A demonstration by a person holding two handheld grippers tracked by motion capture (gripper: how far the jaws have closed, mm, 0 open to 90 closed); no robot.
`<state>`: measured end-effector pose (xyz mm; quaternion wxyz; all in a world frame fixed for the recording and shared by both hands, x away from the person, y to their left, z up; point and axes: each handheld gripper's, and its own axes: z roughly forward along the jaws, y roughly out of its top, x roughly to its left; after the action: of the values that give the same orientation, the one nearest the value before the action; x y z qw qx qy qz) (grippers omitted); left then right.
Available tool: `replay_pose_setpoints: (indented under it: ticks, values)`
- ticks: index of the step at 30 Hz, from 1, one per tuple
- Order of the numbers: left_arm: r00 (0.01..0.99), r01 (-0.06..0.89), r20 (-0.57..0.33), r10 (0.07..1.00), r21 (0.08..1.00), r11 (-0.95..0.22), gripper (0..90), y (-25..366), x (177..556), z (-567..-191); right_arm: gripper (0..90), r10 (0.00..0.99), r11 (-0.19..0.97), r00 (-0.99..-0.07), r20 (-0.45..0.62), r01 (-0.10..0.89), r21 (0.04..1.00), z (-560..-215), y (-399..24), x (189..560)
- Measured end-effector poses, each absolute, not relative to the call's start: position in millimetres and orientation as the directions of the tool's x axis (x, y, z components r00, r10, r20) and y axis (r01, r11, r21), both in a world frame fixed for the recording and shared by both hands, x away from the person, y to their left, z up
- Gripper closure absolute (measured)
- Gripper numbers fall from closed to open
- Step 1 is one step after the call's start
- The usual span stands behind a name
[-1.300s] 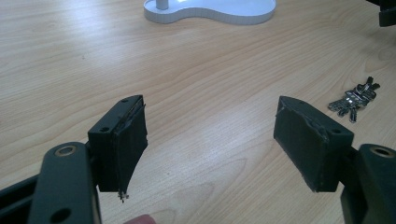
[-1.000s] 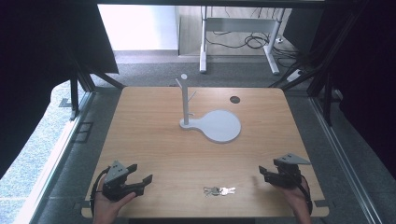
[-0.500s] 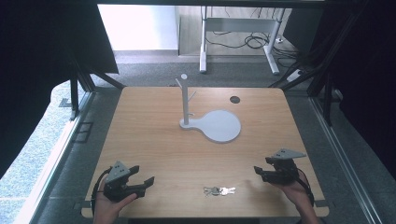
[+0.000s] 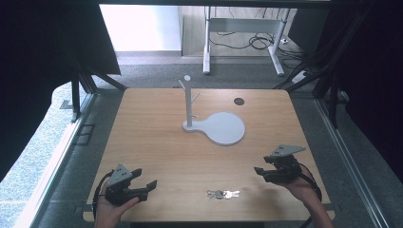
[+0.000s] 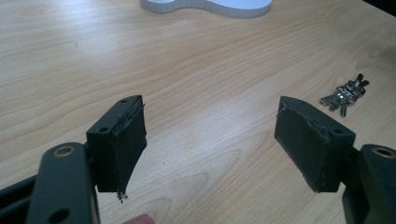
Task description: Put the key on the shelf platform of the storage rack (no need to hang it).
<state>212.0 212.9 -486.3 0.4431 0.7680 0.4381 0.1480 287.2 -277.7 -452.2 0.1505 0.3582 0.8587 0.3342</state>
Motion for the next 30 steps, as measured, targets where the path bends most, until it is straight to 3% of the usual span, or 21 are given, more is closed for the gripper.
replay_pose_setpoints:
  ticks: [15,30]
  values:
    - [0.580,0.535,-0.159,0.799,0.814,-0.226,25.3,213,210,-484,50.4,0.564,0.667,-0.826,-0.007,0.451,0.594,-433,-240,286]
    - [0.581,0.533,-0.155,0.799,0.814,-0.230,25.4,215,210,-483,58.0,0.457,0.763,-0.888,0.043,0.416,0.495,-443,-209,285]
